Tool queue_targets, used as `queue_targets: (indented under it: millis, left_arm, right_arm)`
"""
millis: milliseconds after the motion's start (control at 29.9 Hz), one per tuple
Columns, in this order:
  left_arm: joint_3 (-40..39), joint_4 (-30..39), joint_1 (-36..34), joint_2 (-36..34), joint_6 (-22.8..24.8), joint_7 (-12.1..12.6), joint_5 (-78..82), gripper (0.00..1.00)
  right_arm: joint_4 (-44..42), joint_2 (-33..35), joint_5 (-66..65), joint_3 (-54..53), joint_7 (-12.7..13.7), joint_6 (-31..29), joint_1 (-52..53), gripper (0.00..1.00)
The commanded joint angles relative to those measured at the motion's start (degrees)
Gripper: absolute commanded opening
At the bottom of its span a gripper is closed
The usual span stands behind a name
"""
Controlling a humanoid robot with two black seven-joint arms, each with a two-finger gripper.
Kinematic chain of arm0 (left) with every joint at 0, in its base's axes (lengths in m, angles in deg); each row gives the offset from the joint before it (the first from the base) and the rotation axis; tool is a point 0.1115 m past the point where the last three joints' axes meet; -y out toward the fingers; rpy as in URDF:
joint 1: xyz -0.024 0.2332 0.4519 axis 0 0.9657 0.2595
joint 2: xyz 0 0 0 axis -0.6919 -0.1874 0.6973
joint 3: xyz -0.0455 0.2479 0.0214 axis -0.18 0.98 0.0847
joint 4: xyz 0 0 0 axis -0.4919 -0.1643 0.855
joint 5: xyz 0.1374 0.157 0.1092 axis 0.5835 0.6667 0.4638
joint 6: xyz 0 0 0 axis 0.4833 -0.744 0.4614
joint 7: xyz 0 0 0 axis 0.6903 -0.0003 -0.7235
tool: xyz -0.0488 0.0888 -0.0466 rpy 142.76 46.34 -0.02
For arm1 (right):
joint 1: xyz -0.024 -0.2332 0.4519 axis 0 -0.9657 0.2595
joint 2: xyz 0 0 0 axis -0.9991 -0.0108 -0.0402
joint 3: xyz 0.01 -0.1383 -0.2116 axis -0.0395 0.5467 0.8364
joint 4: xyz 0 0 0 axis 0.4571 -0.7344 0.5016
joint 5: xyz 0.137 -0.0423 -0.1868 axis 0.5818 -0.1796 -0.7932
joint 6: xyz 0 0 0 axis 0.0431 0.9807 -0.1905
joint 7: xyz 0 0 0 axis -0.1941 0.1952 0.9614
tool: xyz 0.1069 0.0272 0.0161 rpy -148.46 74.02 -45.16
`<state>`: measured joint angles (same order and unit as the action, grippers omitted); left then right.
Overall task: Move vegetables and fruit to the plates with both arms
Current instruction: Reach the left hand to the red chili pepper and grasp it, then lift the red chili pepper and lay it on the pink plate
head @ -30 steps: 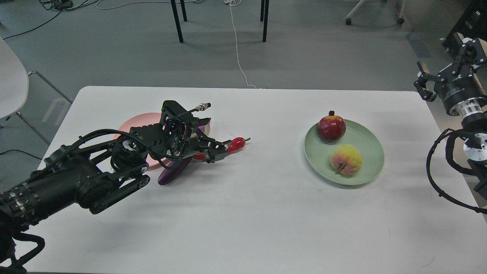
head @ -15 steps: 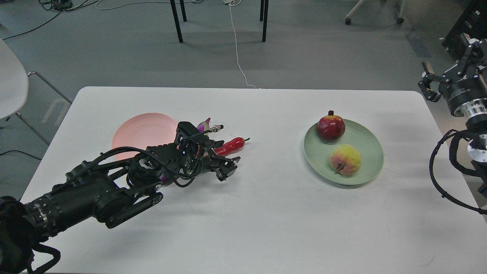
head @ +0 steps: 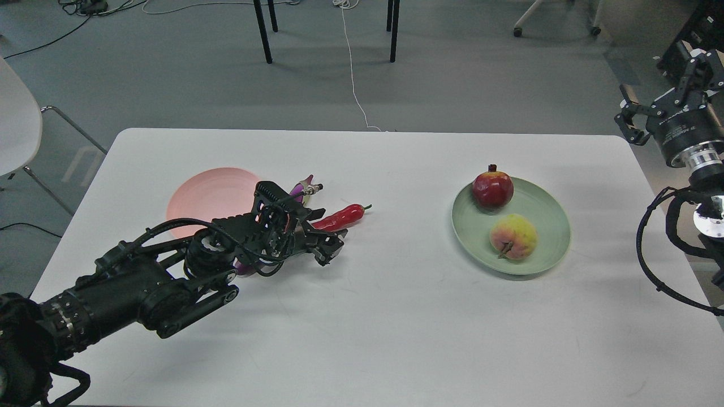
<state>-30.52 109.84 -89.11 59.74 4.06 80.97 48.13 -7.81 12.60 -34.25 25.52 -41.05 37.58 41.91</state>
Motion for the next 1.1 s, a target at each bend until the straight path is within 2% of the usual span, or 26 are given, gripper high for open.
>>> queue_targets:
  millis: [0, 234, 468, 602, 702, 870, 970, 1070]
  left_arm:
    - [0.01, -0.37, 0.0, 0.0, 0.09, 0.02, 0.06, 0.61]
    - [2.46, -0.46, -0.09, -0.09, 0.26, 0.02, 0.06, 0.47]
    - [2.38, 0.42, -0.52, -0.09, 0.26, -0.07, 0.15, 0.22]
    - [1.59, 3.22, -0.96, -1.57, 0.09, -0.07, 0.06, 0.18]
    - [0.01, 9.71, -1.05, -5.96, 0.09, 0.11, -0.72, 0.17]
    - [-3.95, 21.5, -1.05, -18.95, 0.7, 0.64, -6.17, 0.18]
    - [-4.13, 21.78, -0.79, -25.91, 0.26, -0.06, -8.37, 0.18]
    - [-3.51, 18.02, -0.35, -28.82, 0.17, -0.41, -9.6, 0.19]
  right_arm:
    - [0.17, 0.05, 0.0, 0.04, 0.0, 0.01, 0.0, 0.99]
    - [0.17, -0.04, 0.0, 0.04, -0.09, 0.01, 0.0, 0.99]
    - [0.17, 0.05, 0.0, 0.04, -0.09, 0.01, 0.09, 0.99]
    - [0.08, 0.05, -0.08, 0.04, -0.09, 0.01, 0.09, 0.98]
    - [0.08, 0.05, -0.08, 0.04, -0.09, 0.01, 0.09, 0.99]
    - [0.08, 0.14, -0.08, 0.04, -0.09, 0.01, 0.18, 0.99]
    - [0.0, 0.05, -0.26, 0.04, -0.09, 0.01, 0.27, 0.99]
    - [0.0, -0.04, -0.26, 0.13, -0.09, 0.01, 0.27, 0.99]
